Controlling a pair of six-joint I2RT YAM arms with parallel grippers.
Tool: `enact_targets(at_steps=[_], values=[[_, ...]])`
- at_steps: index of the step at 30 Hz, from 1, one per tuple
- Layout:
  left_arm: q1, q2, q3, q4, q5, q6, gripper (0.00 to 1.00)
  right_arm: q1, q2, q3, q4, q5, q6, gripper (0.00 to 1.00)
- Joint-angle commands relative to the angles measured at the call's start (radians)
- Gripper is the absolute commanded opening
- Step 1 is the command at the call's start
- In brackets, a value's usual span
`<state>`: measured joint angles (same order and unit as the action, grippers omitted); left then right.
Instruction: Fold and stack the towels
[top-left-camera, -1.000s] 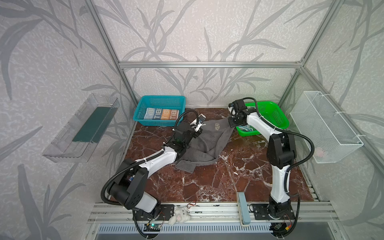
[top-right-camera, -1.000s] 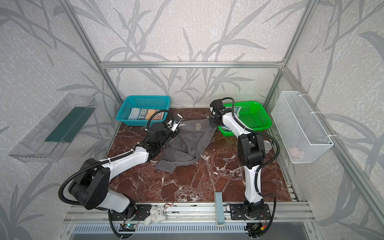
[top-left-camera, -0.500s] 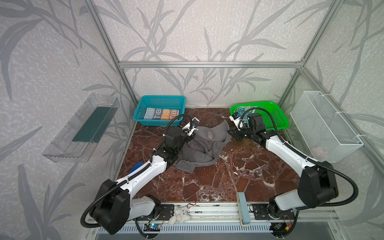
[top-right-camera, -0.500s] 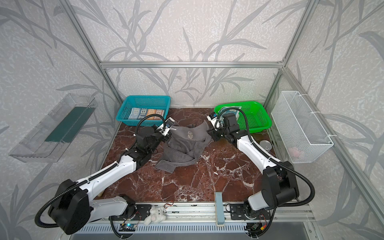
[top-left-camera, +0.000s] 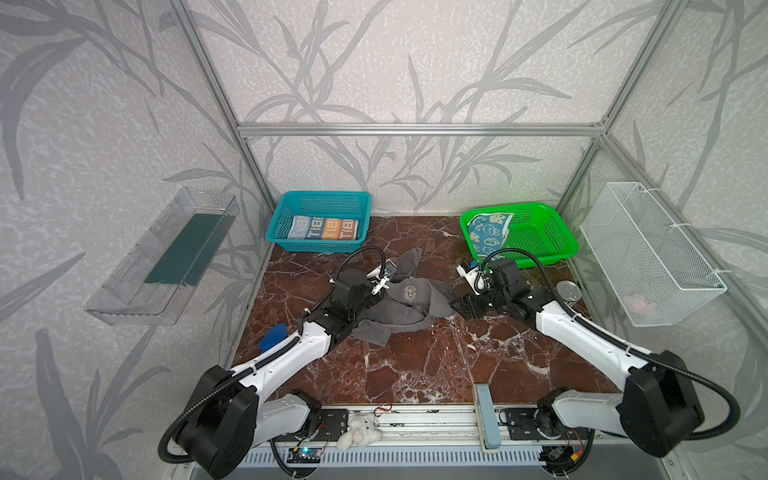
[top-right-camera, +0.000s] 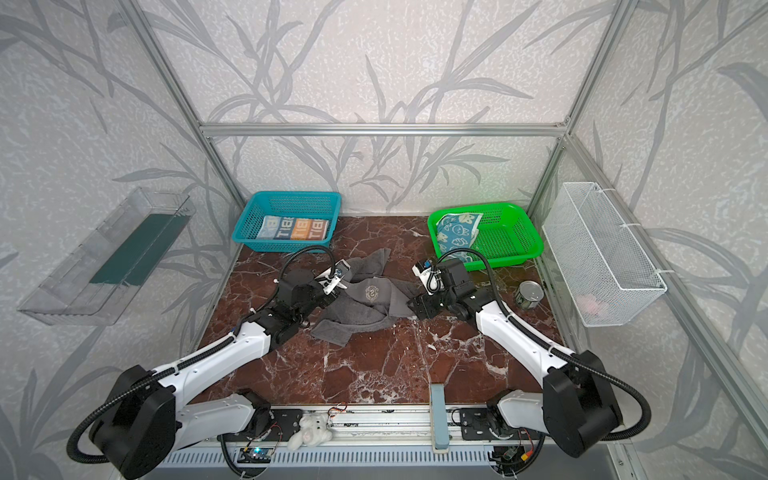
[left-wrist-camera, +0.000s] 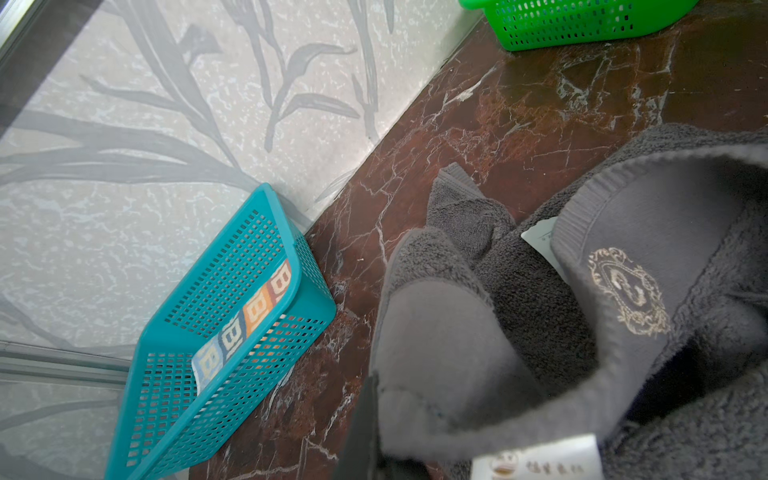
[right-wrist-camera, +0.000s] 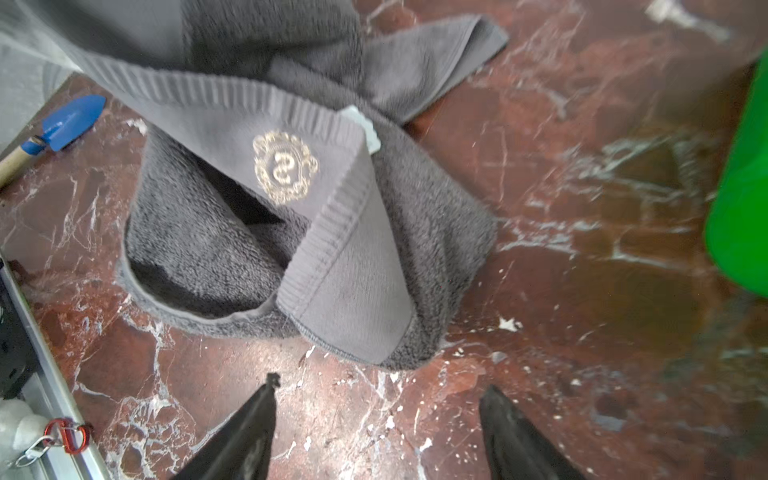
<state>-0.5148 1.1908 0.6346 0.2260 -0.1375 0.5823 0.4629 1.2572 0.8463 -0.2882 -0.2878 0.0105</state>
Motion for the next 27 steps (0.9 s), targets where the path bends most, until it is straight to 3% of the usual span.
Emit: enact_targets(at_steps=[1, 10, 19, 27], values=[[0.002, -0.024, -0.006, -0.011, 0.005, 0.008, 0.00, 0.022, -0.024, 0.073, -0.063, 0.091, 0.005, 0.78], [0.002, -0.029, -0.023, 0.024, -0.005, -0.018, 0.00, 0.275, 0.109, 0.197, -0.220, 0.450, 0.221, 0.78], [0.002, -0.036, -0.034, 0.046, -0.014, -0.043, 0.00, 0.371, 0.303, 0.285, -0.303, 0.568, 0.372, 0.83], [0.002, -0.021, -0.029, 0.063, -0.016, -0.046, 0.00, 0.380, 0.396, 0.350, -0.287, 0.531, 0.380, 0.87]])
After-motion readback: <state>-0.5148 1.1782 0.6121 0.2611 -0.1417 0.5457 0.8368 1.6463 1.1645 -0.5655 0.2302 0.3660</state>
